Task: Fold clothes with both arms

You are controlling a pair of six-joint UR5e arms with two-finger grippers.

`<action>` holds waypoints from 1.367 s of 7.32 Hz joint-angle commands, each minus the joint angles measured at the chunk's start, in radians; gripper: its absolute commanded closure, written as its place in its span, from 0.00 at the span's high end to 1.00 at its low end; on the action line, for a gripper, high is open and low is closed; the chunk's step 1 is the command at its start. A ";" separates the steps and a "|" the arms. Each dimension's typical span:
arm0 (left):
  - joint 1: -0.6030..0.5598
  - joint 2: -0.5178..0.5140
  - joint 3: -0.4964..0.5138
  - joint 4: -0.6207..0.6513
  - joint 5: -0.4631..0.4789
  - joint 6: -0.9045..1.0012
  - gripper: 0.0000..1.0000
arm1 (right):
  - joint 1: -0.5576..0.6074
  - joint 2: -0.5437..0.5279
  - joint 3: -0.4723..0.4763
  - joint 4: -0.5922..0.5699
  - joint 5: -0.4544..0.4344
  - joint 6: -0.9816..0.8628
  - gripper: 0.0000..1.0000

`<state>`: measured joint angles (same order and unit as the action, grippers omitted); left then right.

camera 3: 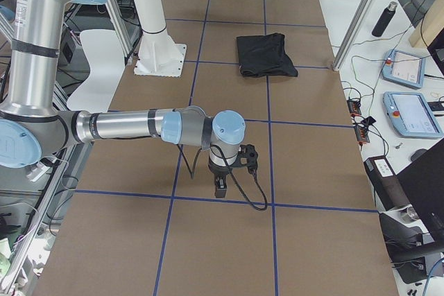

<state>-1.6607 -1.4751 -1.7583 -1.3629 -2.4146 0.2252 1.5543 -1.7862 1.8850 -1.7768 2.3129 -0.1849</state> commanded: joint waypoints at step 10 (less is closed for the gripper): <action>0.001 -0.016 -0.061 -0.004 0.088 0.005 1.00 | 0.084 -0.042 0.011 0.106 0.028 0.005 0.99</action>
<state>-1.6597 -1.4922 -1.8177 -1.3668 -2.3273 0.2303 1.6384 -1.8285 1.8969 -1.6713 2.3380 -0.1805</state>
